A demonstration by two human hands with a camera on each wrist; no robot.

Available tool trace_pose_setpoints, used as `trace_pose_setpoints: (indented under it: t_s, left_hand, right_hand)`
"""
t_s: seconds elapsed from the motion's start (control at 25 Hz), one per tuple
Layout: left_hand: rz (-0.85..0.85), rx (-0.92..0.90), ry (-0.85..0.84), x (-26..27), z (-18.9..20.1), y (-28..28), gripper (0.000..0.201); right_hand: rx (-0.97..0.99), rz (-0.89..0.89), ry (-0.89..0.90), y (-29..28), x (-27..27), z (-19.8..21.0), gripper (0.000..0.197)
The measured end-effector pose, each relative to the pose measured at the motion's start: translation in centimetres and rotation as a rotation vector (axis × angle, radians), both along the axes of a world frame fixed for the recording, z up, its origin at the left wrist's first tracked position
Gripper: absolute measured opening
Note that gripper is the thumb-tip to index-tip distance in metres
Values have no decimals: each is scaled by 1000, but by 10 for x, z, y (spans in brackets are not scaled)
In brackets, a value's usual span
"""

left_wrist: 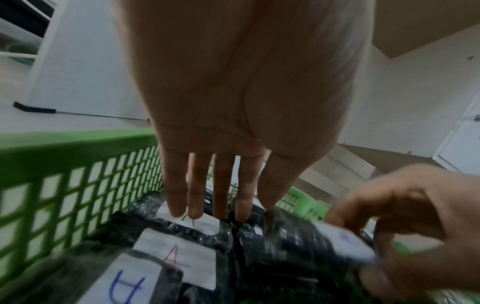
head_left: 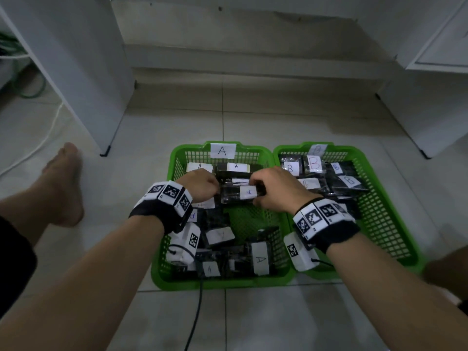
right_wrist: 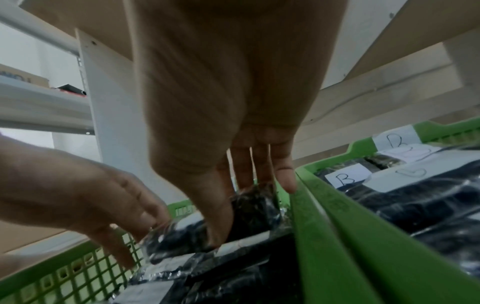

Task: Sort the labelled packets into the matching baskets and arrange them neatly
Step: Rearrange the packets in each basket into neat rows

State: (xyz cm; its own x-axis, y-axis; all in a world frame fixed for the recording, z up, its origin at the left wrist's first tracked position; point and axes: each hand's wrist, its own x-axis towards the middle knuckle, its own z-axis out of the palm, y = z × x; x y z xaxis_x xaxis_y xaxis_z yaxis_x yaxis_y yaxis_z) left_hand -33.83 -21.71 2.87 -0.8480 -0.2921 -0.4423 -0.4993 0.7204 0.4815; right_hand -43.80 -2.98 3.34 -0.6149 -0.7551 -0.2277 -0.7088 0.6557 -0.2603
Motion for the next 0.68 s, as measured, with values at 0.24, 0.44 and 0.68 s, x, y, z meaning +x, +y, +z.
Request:
trace_pose_setpoints:
  t_s: [0.24,0.44,0.68]
  left_hand:
    - [66,39,21,-2,-26,-7,36]
    - [224,371,44,-13,-38,-4,27]
    - [89,264,57,-13,-36,-8,34]
  right_hand:
    - [10,-20,202,-32,-16,-4,15]
    - [86,37,219,-43,-22,-11,20]
    - [82,33,216,-42,-31,-16,19]
